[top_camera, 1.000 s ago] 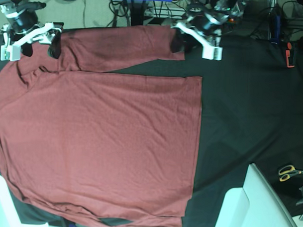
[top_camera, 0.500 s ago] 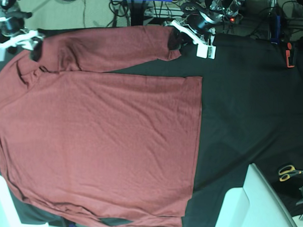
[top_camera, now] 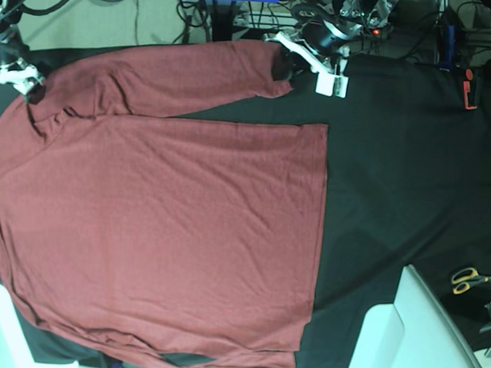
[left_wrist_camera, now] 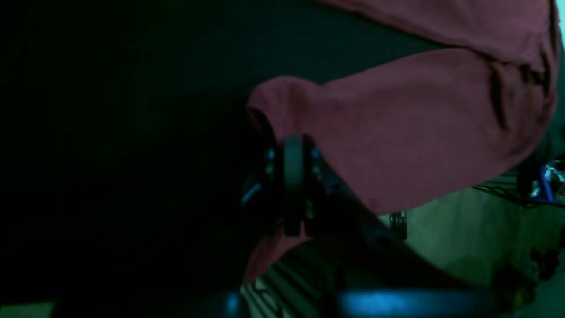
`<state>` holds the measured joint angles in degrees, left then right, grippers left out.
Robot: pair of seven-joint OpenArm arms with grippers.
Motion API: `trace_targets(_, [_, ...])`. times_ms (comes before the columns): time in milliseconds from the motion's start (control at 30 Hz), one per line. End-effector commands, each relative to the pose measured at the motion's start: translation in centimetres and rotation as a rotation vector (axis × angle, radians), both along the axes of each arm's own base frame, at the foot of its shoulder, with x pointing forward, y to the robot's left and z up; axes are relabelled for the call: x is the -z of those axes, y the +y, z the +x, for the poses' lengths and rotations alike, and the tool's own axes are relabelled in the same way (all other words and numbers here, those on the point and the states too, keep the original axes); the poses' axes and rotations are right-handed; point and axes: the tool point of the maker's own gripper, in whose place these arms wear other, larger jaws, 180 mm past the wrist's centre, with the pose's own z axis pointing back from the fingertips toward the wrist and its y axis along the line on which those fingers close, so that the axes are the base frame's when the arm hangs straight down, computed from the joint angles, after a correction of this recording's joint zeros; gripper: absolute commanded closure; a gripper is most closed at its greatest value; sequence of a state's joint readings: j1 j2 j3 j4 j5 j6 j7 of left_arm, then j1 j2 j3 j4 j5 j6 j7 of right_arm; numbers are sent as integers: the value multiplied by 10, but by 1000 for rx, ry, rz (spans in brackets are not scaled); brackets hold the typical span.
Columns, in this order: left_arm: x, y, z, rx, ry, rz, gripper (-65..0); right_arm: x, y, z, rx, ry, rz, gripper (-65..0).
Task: Fold the T-shirt properly
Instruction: 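Grasp the red sleeve cuff with the left gripper and lift it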
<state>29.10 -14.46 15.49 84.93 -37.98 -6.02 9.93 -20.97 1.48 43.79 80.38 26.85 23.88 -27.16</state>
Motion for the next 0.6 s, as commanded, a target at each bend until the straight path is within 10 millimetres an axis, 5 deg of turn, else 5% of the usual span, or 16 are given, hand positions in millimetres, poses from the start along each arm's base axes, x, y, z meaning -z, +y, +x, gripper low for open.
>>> trace_targets(0, [-6,-1,1,0,-18,-12,0,-5,-6,2,2,-21,-12,-422])
trace_targets(100, [-5,-2,0,3,-17,-15,0,3,-3,-3,6,-3,6,-369])
trace_targets(567, [-6,-2,1,1,-18,-13,0,13,2,2,14,4,38,-356])
